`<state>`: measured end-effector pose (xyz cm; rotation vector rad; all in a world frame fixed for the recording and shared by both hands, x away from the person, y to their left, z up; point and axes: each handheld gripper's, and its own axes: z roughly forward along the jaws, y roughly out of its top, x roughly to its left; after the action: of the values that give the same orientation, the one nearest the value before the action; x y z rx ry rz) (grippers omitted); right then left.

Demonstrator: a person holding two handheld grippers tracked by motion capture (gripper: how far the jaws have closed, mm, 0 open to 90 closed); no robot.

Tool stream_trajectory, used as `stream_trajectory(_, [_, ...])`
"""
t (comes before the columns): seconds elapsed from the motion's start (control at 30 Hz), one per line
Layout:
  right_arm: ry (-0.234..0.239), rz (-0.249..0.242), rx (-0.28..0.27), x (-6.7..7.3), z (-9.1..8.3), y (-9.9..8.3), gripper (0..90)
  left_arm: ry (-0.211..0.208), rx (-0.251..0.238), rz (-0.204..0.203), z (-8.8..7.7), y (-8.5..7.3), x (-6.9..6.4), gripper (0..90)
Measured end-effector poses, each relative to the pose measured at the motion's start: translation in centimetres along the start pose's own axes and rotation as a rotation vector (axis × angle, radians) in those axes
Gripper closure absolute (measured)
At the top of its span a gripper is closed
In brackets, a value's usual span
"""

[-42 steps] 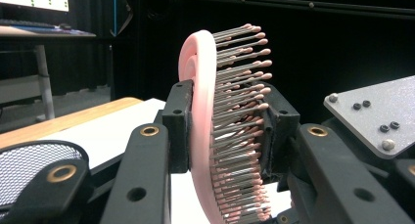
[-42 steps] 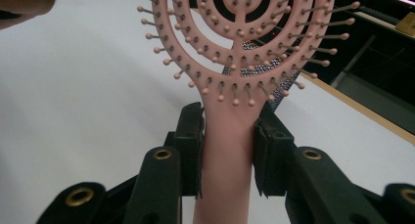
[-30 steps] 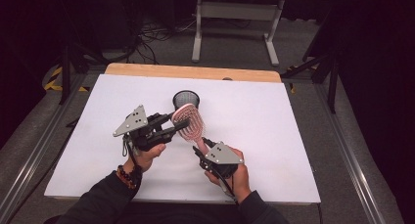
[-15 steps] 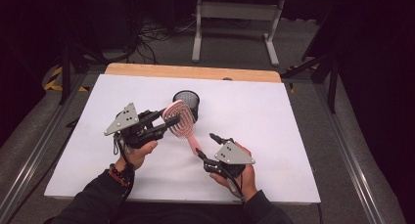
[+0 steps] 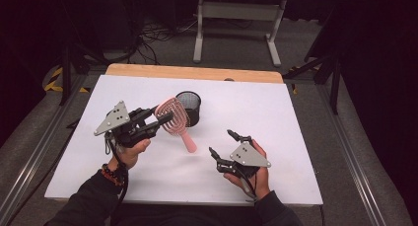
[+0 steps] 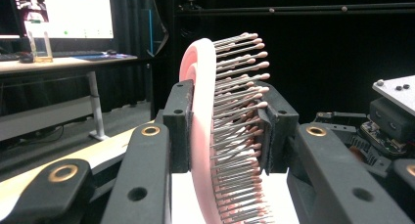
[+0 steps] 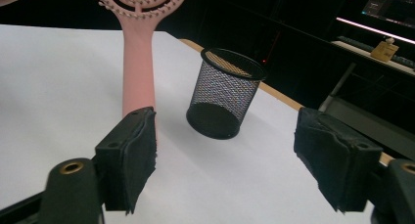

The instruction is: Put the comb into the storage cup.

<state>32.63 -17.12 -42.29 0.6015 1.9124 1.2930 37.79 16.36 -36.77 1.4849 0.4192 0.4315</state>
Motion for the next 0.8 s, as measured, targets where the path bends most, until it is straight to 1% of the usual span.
stream_trajectory(0.17, [-0.021,-0.007,0.009,-0.5,-0.5,-0.6,22.3,0.007,0.010,0.014,-0.2,0.1,0.3,64.5])
stream_trajectory(0.23, [-0.029,-0.022,0.022,-0.5,-0.7,-0.8,22.5,0.007,0.009,0.011,-0.3,0.2,0.3,64.5])
stream_trajectory(0.27, [-0.028,-0.023,0.022,-0.6,-0.8,-0.9,22.5,0.008,0.011,0.018,-0.4,0.2,0.4,64.5])
stream_trajectory(0.33, [-0.034,-0.023,0.019,-0.8,-1.1,-1.2,22.2,0.013,0.007,0.019,-0.5,0.3,0.5,64.5])
stream_trajectory(0.4, [-0.034,-0.016,0.021,-1.0,-1.3,-1.4,21.0,0.016,0.008,0.022,-0.6,0.4,0.6,64.5])
stream_trajectory(0.47, [-0.039,-0.016,0.029,-1.2,-1.4,-1.7,19.8,0.023,0.000,0.024,-0.7,0.5,0.7,64.5])
stream_trajectory(0.67, [-0.055,-0.009,0.046,-1.7,-2.1,-2.6,17.2,0.032,0.001,0.022,-1.0,0.7,1.0,64.5])
stream_trajectory(0.8, [-0.067,-0.002,0.045,-2.1,-2.5,-3.0,15.5,0.047,-0.003,0.022,-1.1,0.9,1.2,64.6])
